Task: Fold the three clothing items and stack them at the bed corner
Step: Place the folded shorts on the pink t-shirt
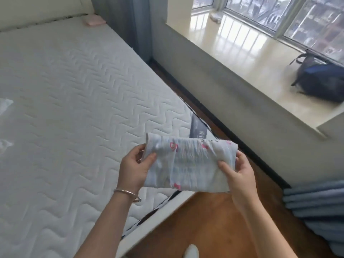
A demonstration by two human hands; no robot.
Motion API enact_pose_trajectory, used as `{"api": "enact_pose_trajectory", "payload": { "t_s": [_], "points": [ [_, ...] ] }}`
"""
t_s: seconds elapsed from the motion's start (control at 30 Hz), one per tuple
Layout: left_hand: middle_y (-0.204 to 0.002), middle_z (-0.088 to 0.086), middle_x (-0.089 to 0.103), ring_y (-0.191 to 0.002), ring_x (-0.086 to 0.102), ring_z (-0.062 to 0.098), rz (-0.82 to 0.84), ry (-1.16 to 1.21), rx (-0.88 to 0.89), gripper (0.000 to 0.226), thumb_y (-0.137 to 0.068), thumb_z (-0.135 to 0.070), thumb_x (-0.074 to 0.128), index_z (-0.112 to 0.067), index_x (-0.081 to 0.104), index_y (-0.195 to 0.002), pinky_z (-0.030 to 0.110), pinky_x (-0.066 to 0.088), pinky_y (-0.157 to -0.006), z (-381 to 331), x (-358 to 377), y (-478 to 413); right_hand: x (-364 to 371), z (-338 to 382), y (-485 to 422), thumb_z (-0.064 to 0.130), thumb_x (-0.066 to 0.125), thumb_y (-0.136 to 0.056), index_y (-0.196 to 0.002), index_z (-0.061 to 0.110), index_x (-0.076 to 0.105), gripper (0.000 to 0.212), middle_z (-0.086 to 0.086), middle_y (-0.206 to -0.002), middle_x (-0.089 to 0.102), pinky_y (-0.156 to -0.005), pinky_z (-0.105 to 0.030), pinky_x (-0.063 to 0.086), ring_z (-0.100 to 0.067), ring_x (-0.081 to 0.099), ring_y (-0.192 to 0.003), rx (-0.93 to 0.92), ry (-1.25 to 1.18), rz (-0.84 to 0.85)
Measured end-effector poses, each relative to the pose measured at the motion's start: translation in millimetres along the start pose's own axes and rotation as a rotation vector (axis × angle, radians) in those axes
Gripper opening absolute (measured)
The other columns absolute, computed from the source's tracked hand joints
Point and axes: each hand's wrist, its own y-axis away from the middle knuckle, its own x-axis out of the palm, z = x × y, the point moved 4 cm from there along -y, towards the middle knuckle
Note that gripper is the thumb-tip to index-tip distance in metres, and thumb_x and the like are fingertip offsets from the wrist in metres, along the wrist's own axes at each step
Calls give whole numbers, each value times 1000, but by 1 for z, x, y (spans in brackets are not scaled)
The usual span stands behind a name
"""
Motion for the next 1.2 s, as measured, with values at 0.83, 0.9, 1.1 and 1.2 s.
{"api": "enact_pose_trajectory", "payload": {
  "t_s": [0.83, 0.9, 1.1, 1.2],
  "points": [
    [-87, 1, 70, -74, 65, 10, 402, 129, -3, 19, -80, -6, 67, -16, 64, -95, 23, 53, -69, -138, 485, -113, -359, 80, -286, 2, 62, -84, -103, 28, 56, 32, 3, -97, 65, -67, -26, 57, -10, 67, -79, -76, -137, -343],
    [-89, 4, 70, -78, 66, 16, 378, 165, -19, 22, -79, -6, 68, -11, 63, -100, 30, 53, -73, -153, 508, -147, -365, 98, -334, 3, 62, -85, -99, 30, 57, 31, 1, -99, 65, -73, -36, 57, -14, 67, -80, -91, -103, -325],
    [-89, 4, 71, -80, 67, 19, 275, 229, -26, 22, -79, -7, 68, -11, 64, -101, 37, 54, -77, -194, 548, -239, -351, 143, -463, 5, 63, -85, -97, 32, 56, 31, 4, -95, 64, -66, -26, 56, -6, 65, -74, -130, -59, -231],
    [-91, 2, 70, -86, 67, 21, 187, 221, -13, 19, -80, -8, 68, -18, 64, -96, 41, 54, -81, -201, 557, -290, -330, 153, -532, 7, 62, -85, -97, 34, 56, 30, 1, -99, 64, -66, -27, 55, -12, 65, -80, -117, -39, -150]
  ]
}}
